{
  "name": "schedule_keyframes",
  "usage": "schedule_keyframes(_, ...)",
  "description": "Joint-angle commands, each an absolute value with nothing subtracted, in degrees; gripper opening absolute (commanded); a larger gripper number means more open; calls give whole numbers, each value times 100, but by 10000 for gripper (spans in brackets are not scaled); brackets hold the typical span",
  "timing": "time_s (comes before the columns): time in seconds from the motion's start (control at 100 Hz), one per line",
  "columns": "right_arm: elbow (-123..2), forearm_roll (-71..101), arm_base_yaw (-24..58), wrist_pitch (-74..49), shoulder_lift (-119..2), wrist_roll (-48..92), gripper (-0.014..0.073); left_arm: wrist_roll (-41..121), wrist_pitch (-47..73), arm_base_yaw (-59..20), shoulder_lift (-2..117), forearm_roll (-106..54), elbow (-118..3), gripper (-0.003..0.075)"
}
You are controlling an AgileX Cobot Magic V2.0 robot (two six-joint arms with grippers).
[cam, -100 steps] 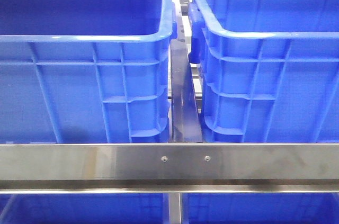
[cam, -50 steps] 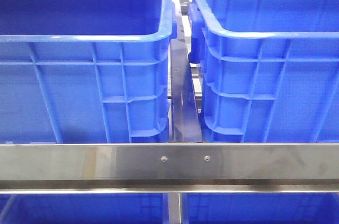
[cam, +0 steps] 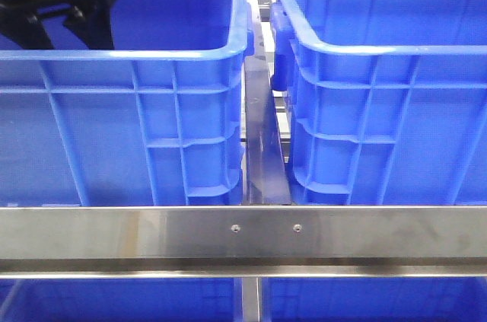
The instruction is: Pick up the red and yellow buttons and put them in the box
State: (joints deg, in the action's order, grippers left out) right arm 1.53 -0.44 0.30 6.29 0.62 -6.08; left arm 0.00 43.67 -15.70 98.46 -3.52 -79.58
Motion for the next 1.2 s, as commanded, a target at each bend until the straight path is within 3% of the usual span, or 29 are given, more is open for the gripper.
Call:
schedule_keyframes(0.0, 48, -45, 16, 1125, 204, -590, -68, 0, 4163, -1612, 9772, -360, -8213, 530)
schedule_keyframes(0.63, 48, -45, 16, 1125, 204, -590, -68, 214, 4054, -1709, 10470, -525, -8221, 505)
schedule_keyframes(0.75, 48, -45, 16, 1125, 204, -590, -68, 214, 4079, -1709, 10470, -525, -8221, 388)
schedule_keyframes(0.97, 48, -45, 16, 1125, 204, -590, -68, 229, 4140, -1709, 10216, -525, -8221, -15)
schedule_keyframes(1.19, 48, -45, 16, 1125, 204, -590, -68, 231, 4150, -1745, 9438, -525, -8221, -19)
